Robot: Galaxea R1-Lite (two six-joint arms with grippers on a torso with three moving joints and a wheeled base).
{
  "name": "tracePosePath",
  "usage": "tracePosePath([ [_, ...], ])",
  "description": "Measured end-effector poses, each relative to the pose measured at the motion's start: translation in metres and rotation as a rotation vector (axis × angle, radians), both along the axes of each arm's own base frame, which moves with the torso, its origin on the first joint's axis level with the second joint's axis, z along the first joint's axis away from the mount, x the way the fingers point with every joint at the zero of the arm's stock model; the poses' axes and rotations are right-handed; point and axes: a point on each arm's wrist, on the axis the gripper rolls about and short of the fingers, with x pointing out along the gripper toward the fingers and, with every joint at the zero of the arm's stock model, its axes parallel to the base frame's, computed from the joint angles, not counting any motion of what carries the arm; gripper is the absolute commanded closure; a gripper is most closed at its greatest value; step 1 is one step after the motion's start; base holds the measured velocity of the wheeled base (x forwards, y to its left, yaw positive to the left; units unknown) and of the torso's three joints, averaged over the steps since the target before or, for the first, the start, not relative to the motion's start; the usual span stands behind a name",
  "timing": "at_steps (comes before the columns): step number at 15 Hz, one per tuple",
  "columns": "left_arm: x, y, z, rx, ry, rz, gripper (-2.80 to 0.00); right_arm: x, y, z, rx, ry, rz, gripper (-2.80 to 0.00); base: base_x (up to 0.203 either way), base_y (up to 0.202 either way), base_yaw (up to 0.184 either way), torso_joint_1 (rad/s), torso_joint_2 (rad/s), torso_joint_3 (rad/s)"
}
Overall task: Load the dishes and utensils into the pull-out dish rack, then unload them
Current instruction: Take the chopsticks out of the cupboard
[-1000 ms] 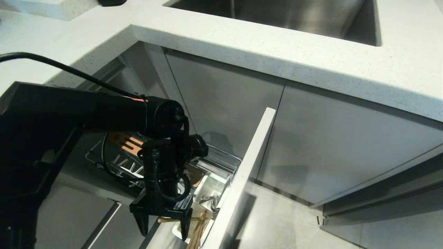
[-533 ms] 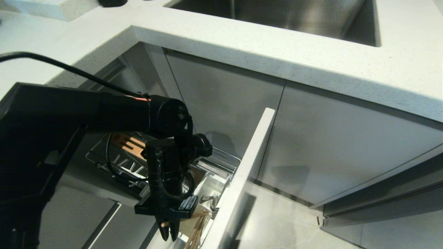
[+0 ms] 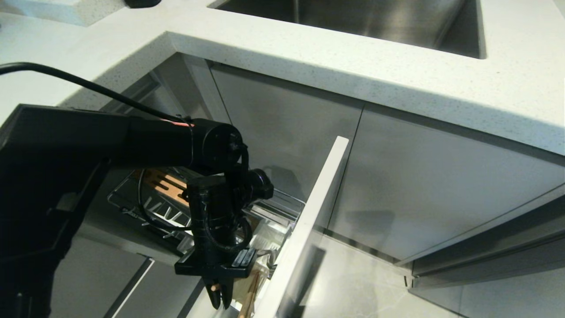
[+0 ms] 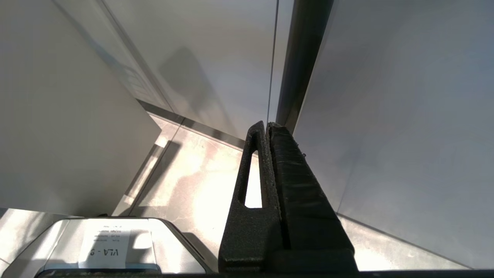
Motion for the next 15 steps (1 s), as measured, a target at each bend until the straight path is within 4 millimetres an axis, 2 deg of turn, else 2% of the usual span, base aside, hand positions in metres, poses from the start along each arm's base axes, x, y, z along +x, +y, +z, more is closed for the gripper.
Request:
tracePosePath([
  [8, -0.039, -0.003, 0.039, -0.086, -0.020, -0.064, 0.00, 0.000, 0.000, 0.000, 0.000, 0.000, 0.000, 0.00, 0.000, 0.000, 0.000, 0.000, 0.00, 0.000],
  [12, -0.056, -0.002, 0.062, -0.145, -0.083, -0.099, 0.00, 0.000, 0.000, 0.000, 0.000, 0.000, 0.000, 0.00, 0.000, 0.000, 0.000, 0.000, 0.00, 0.000],
  [15, -0.063, -0.001, 0.074, -0.130, -0.156, -0.063, 0.00, 0.000, 0.000, 0.000, 0.000, 0.000, 0.000, 0.00, 0.000, 0.000, 0.000, 0.000, 0.00, 0.000],
])
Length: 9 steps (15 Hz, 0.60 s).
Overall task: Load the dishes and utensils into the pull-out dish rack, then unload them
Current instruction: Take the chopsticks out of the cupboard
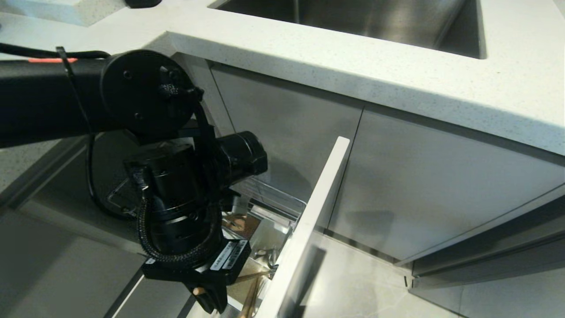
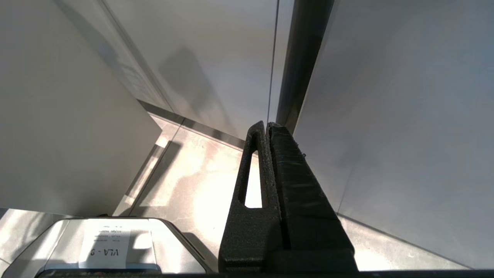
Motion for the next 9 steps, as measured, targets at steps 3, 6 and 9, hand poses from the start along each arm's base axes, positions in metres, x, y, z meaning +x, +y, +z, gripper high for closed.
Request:
tracePosePath([
  [3, -0.006, 0.003, 0.008, 0.009, -0.051, 0.007, 0.00, 0.000, 0.000, 0.000, 0.000, 0.000, 0.000, 0.00, 0.000, 0.000, 0.000, 0.000, 0.00, 0.000],
  [6, -0.014, 0.004, 0.023, -0.038, -0.102, -0.007, 0.00, 0.000, 0.000, 0.000, 0.000, 0.000, 0.000, 0.00, 0.000, 0.000, 0.000, 0.000, 0.00, 0.000],
  [9, -0.021, 0.007, 0.037, -0.084, -0.151, -0.017, 0.00, 0.000, 0.000, 0.000, 0.000, 0.000, 0.000, 0.00, 0.000, 0.000, 0.000, 0.000, 0.00, 0.000],
])
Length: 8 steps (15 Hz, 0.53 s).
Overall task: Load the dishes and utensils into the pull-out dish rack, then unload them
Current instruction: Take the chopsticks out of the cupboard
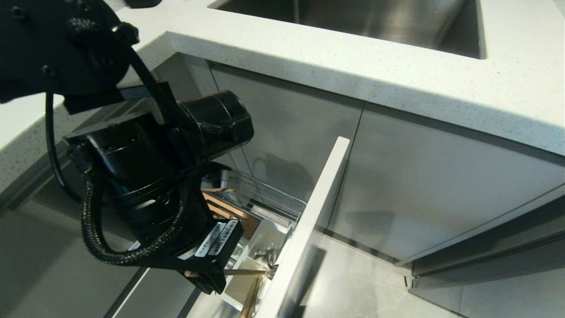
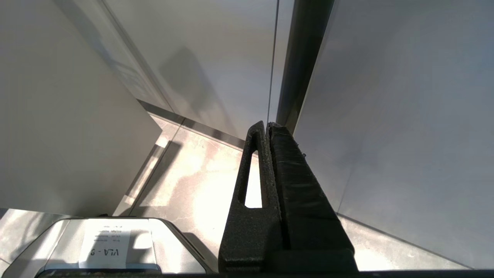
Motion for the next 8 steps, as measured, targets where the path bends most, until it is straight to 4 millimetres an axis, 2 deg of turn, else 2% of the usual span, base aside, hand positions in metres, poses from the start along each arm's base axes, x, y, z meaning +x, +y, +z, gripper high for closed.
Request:
tracePosePath([
  [8, -0.025, 0.026, 0.030, -0.038, -0.153, 0.008, 0.00, 0.000, 0.000, 0.000, 0.000, 0.000, 0.000, 0.00, 0.000, 0.000, 0.000, 0.000, 0.00, 0.000],
])
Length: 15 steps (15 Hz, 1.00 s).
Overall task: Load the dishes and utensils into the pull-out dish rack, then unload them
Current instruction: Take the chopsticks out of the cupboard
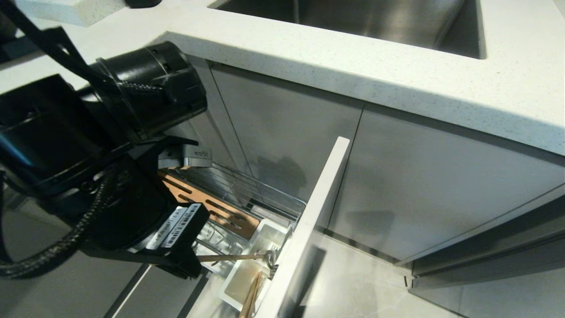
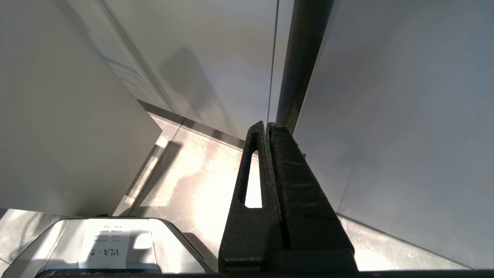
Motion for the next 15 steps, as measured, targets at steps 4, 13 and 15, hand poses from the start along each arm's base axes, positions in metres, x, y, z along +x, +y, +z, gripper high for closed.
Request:
tracePosePath([
  [4, -0.024, 0.027, 0.023, -0.049, -0.117, 0.011, 0.00, 0.000, 0.000, 0.000, 0.000, 0.000, 0.000, 0.00, 0.000, 0.000, 0.000, 0.000, 0.00, 0.000],
  [13, -0.072, 0.104, 0.066, -0.196, -0.471, 0.199, 0.00, 0.000, 0.000, 0.000, 0.000, 0.000, 0.001, 0.00, 0.000, 0.000, 0.000, 0.000, 0.00, 0.000],
  [15, -0.084, 0.118, 0.079, -0.309, -0.585, 0.207, 0.00, 0.000, 0.000, 0.000, 0.000, 0.000, 0.000, 0.00, 0.000, 0.000, 0.000, 0.000, 0.00, 0.000],
])
